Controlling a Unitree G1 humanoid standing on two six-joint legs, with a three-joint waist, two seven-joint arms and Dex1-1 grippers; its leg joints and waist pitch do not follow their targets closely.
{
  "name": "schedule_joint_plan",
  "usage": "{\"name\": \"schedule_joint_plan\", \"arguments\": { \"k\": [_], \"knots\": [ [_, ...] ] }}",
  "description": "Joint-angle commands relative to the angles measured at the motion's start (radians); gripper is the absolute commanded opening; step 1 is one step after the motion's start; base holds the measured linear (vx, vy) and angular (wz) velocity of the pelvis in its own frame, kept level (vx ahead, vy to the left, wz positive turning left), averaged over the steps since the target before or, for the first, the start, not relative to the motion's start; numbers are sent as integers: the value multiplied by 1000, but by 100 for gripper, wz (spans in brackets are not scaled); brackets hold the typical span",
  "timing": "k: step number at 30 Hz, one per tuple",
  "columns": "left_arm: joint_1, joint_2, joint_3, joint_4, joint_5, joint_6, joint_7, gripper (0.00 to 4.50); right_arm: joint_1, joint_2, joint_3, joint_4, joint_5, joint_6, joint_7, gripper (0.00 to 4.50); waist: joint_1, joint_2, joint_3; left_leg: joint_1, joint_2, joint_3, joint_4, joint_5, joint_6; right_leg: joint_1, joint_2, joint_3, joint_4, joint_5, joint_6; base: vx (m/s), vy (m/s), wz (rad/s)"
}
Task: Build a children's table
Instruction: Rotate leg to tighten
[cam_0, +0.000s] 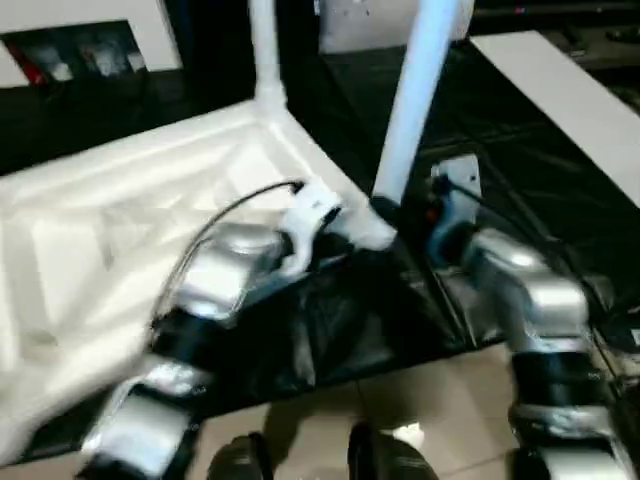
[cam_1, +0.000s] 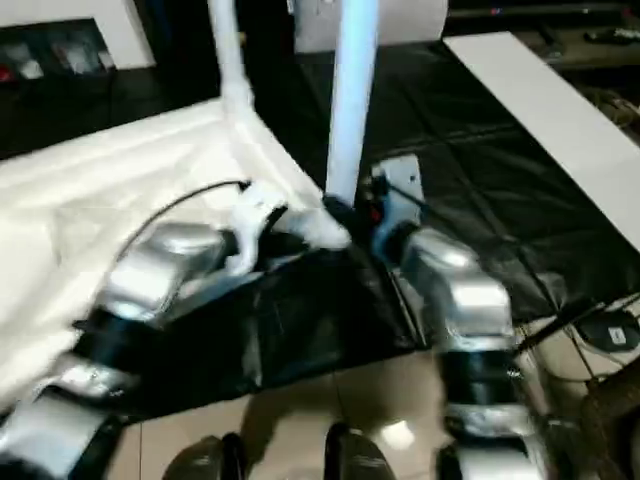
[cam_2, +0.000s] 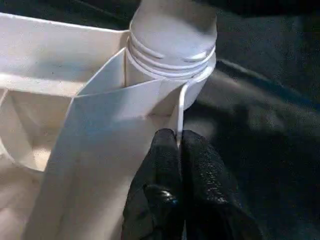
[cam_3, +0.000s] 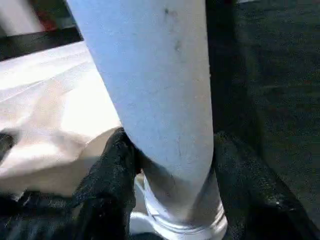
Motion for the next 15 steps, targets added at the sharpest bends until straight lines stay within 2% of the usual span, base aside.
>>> {"name": "schedule_joint_plan", "arguments": {
  "k": [1,3,5,8,9,10,15],
  "knots": [
    [-41,-73,4,5,-26,-14,61,0,14,70,36,19,37,-17,-22,267,8,-4,-103,21,50,-32,-59,-112,73,66,-88,53,-72,-310,-171,0,0,0],
    [-43,-77,9,4,-33,-15,62,0,19,69,31,12,38,-18,-26,270,9,-5,-104,16,50,-32,-59,-92,92,71,-88,53,-64,-244,-193,0,0,0],
    [-39,-70,5,-3,-33,-17,50,0,27,55,32,-3,28,-28,-15,305,9,-2,-103,16,49,-31,-58,-90,110,71,-89,55,-63,-215,-204,0,0,0],
    [-25,-39,-5,-16,-31,-44,9,0,36,18,22,-26,27,-37,21,316,12,-3,-101,15,46,-30,-57,-101,115,74,-90,54,-66,-233,-200,0,0,0],
    [-13,-11,-12,-27,-36,-63,-28,0,42,-25,24,-35,35,-59,78,324,13,-5,-100,15,47,-31,-58,-102,117,75,-91,54,-66,-243,-195,0,0,0],
    [-8,1,-14,-31,-39,-67,-44,0,46,-45,29,-38,41,-72,111,349,13,-5,-100,14,47,-30,-57,-102,118,76,-90,54,-66,-245,-191,0,0,0],
    [15,72,-35,-41,-42,-118,-140,0,50,-135,28,-41,81,-87,254,390,11,-5,-98,13,49,-30,-56,-95,137,76,-89,54,-62,-226,-203,0,0,0]
  ]
}}
